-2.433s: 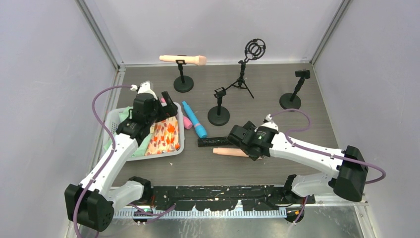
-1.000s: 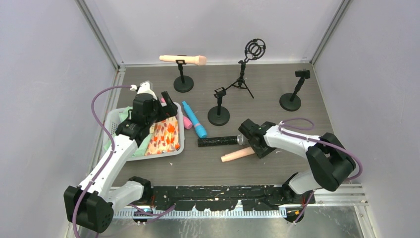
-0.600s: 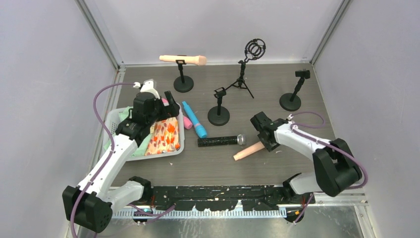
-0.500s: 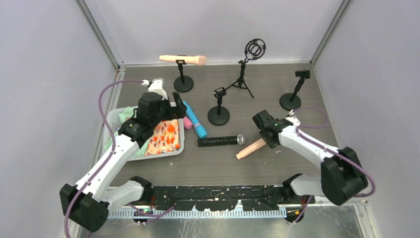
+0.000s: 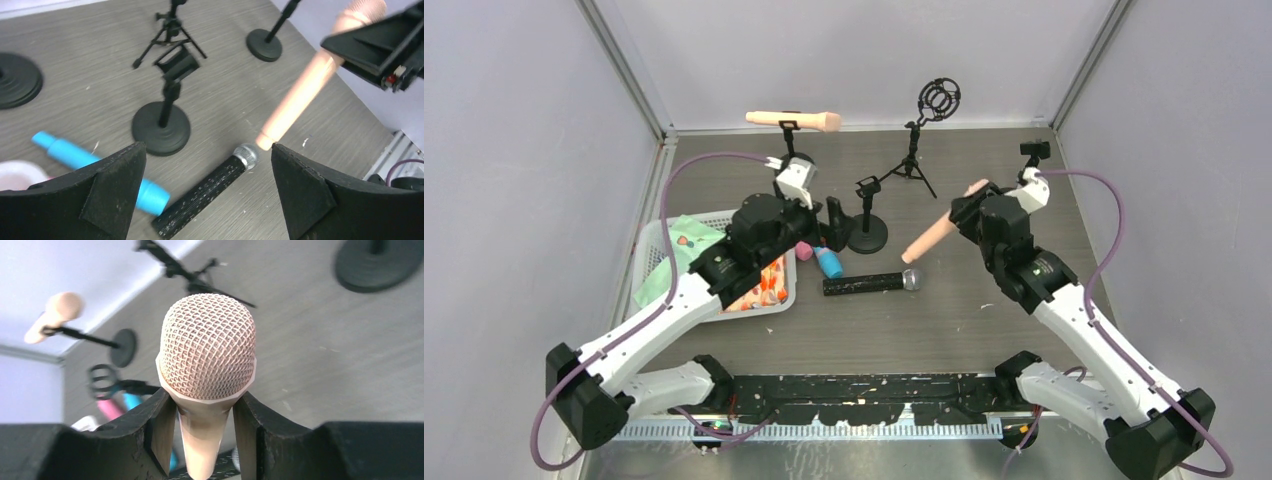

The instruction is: Attach the microphones to the stand

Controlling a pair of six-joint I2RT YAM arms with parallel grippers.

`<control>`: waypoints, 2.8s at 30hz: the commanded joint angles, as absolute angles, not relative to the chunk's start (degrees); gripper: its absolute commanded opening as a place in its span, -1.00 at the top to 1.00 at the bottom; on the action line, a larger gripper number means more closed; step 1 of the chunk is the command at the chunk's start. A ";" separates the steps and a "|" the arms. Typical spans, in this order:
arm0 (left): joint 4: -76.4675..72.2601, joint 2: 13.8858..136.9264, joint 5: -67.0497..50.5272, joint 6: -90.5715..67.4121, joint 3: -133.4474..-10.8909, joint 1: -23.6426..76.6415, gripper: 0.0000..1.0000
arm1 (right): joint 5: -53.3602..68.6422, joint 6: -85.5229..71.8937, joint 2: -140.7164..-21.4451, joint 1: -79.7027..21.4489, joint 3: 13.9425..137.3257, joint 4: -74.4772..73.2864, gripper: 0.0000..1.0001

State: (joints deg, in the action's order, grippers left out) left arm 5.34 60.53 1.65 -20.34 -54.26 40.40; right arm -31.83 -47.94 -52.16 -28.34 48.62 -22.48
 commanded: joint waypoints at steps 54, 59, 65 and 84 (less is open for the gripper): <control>-11.43 71.34 -2.21 -15.32 -56.60 52.82 0.99 | 5.09 -52.12 -61.24 -31.82 55.02 9.07 -0.30; -11.34 71.10 -1.64 -14.94 -56.34 52.82 0.99 | 4.87 -52.33 -61.41 -31.83 54.99 9.39 -0.23; -11.14 71.09 0.46 -15.48 -56.16 52.82 0.85 | 4.68 -52.66 -61.00 -31.88 53.96 9.73 0.44; -31.38 70.64 10.35 -11.29 -39.31 45.97 -0.81 | -24.40 -40.62 -50.64 -29.60 51.45 -6.01 0.98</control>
